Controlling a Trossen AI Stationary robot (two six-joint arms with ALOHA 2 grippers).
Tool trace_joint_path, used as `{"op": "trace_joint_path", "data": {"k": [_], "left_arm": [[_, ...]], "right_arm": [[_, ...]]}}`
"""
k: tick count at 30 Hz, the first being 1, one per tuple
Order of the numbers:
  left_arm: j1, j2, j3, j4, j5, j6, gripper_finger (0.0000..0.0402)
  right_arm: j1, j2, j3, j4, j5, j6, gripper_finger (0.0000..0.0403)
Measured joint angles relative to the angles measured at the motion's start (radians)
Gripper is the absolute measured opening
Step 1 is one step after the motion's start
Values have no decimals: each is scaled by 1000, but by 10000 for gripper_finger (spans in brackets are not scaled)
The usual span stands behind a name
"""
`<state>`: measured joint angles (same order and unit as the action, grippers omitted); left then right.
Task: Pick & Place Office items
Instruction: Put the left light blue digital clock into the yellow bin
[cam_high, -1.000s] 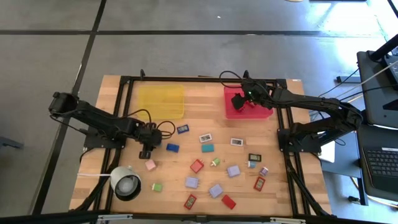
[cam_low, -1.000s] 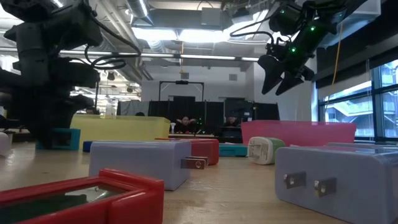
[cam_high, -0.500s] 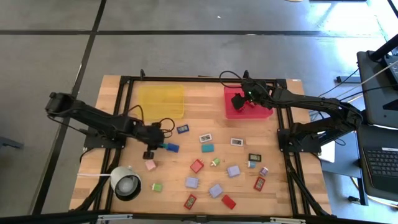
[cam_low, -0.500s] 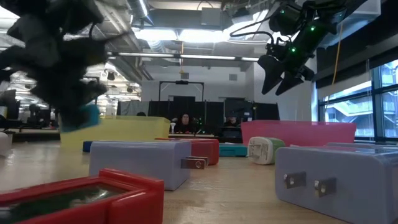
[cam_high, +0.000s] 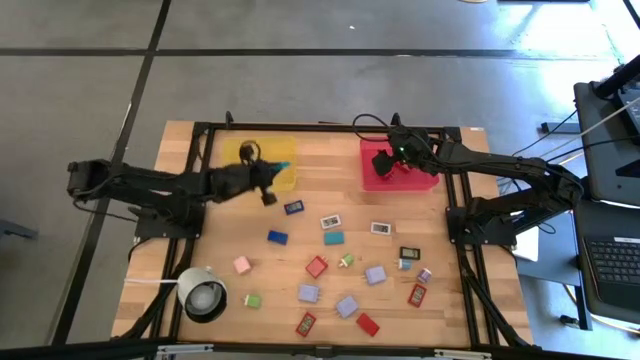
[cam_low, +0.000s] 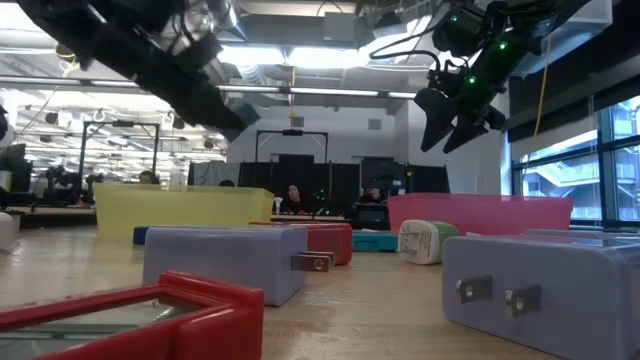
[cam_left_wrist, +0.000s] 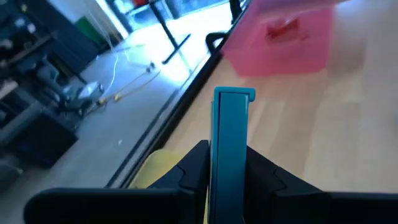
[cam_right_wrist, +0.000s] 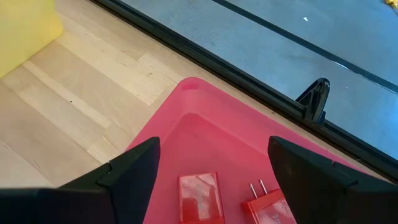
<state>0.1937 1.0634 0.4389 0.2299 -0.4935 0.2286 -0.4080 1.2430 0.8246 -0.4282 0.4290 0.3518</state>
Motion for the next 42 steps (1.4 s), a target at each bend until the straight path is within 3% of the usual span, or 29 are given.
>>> {"op": "trace_joint_path", "data": {"k": [6,10,21,37,42], "left_arm": [[230,66,0,-10,265,-101,60],[302,139,0,-25,357,-119,60],[369,318,0,-60,385,-196,61],[399,330,0,-108,384,-220,61],[398,330,0,-105,375,-230,77]], "right_arm": [[0,0,0,0,0,0,301],[0,0,0,0,0,-1,301],[0,0,0,0,0,-8,301],[0,0,0,0,0,-8,301],[0,0,0,0,0,-8,301]]}}
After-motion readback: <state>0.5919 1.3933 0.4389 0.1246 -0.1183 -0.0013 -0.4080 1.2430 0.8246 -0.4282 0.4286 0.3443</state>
